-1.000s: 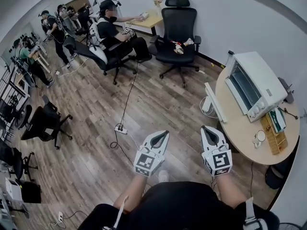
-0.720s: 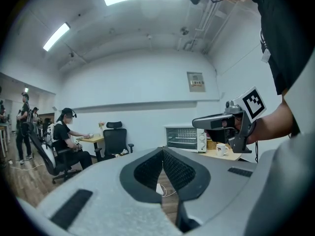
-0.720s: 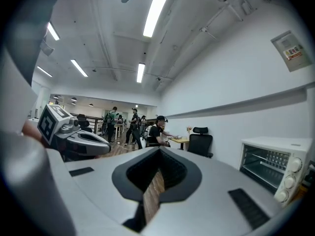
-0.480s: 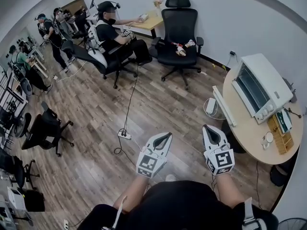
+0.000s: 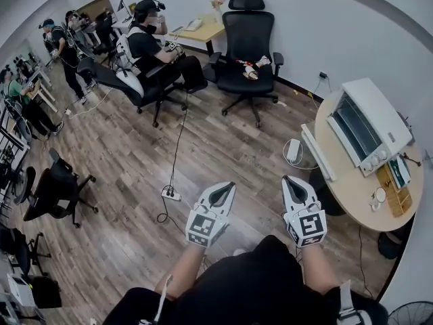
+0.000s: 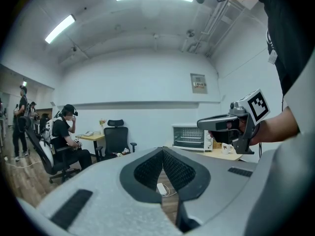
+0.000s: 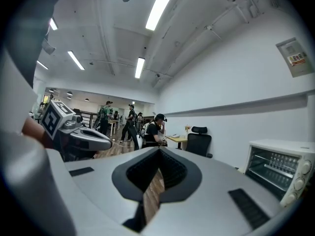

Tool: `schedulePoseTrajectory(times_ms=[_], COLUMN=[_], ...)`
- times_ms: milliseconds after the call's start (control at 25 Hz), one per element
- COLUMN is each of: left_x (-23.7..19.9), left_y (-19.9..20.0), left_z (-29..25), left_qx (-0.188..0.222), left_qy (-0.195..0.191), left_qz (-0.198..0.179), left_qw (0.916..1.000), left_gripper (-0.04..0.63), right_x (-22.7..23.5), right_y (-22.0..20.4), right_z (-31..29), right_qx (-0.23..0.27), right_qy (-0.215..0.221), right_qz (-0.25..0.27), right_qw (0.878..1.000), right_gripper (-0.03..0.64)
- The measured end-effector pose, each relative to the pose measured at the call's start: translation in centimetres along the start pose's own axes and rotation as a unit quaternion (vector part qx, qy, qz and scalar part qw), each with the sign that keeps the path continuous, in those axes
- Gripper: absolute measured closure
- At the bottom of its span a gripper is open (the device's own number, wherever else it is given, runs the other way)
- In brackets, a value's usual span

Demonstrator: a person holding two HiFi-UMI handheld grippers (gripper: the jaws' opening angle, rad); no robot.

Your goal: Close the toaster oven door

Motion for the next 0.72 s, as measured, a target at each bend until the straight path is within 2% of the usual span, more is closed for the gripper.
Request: schedulePoseTrajectory(times_ms=[360,720], left_x=[-1.6,-1.8], left_y=[-0.8,0.3], left_z=[-4.7,-13.0], left_qx=[-0.016,-0.023], left_qy=[-0.015,-0.04], left_qz=[-0.001,-0.013], left_qw=[0.9998,0.9989], left_gripper=[0.589,0.589], right_x=[2.3,9.2], right_y=[0.2,-0.7], right_z=[-3.7,-6.4], right_qx=[-0.024,-0.039], right_qy=[-0.005,-0.009], right_qz=[0.038,0.027], right_qw=[0.999,0.999], right_gripper=[0.62,0.618])
Point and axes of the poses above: the fingertips, and each gripper's own axes: z backward along the fingers, x to its right, y out of its top, the point moved 8 cm from there along z, backward along the fingers, and after that the axes turned 15 degrees about y, right-handed, at the moved point
